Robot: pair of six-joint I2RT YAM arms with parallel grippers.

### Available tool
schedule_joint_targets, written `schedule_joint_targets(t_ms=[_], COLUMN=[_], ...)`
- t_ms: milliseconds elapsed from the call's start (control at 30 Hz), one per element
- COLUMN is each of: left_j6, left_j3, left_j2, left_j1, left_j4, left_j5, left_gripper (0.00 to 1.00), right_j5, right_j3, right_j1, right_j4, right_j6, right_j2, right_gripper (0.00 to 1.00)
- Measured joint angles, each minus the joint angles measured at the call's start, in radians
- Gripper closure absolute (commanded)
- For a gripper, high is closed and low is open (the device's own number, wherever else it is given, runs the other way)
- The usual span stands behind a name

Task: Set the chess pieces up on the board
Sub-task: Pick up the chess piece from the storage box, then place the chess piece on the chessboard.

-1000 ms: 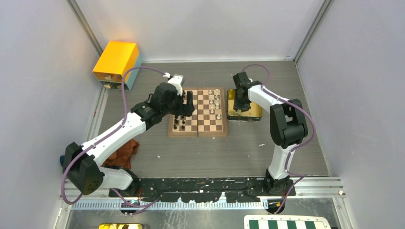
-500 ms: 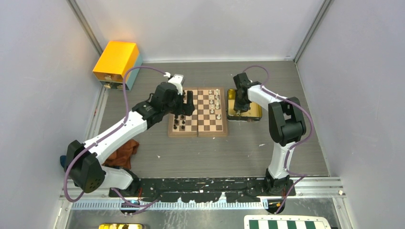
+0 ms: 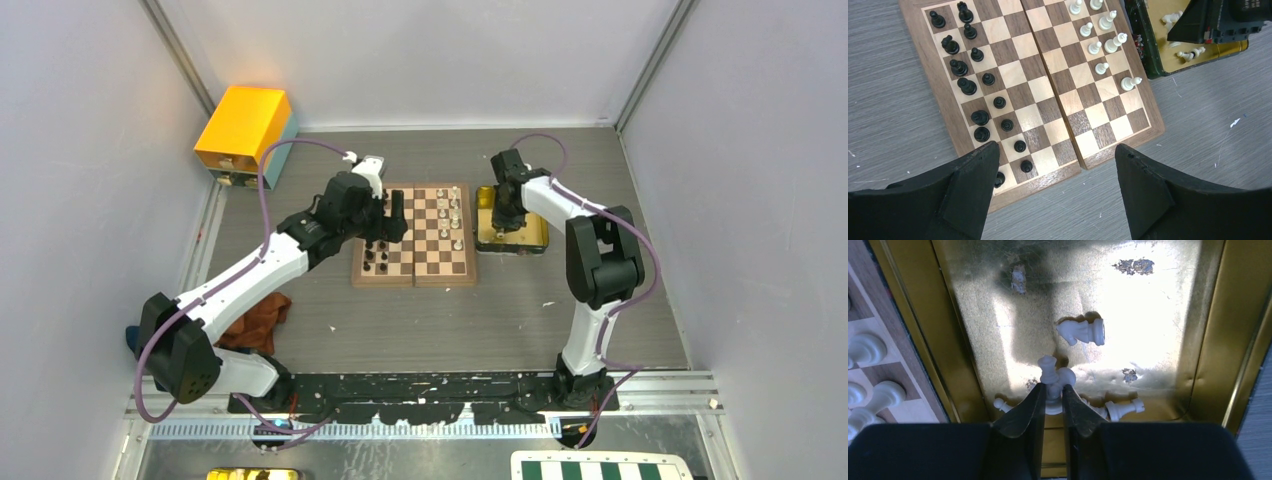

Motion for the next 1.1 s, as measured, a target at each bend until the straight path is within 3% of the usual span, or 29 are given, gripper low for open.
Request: schedule_joint_targets(t_ms=[367,1100], left_j6=[-0.002,-0.005], left_j3=[-0.002,-0.047], left_j2=[-0.011,-0.036], left_j1=[0.000,0.000], left_j4=[0.000,0.000], left_j5=[0.003,0.003], left_gripper=[0.14,0.14], right_j5=[0.005,0.007], right_j3=[0.000,-0.006], right_j1=[0.000,0.009], right_j4=[-0.029,-0.034], right_j6=[-0.001,-0.008], right_j2=[-0.093,-0.101], right_gripper=[0.99,0.99])
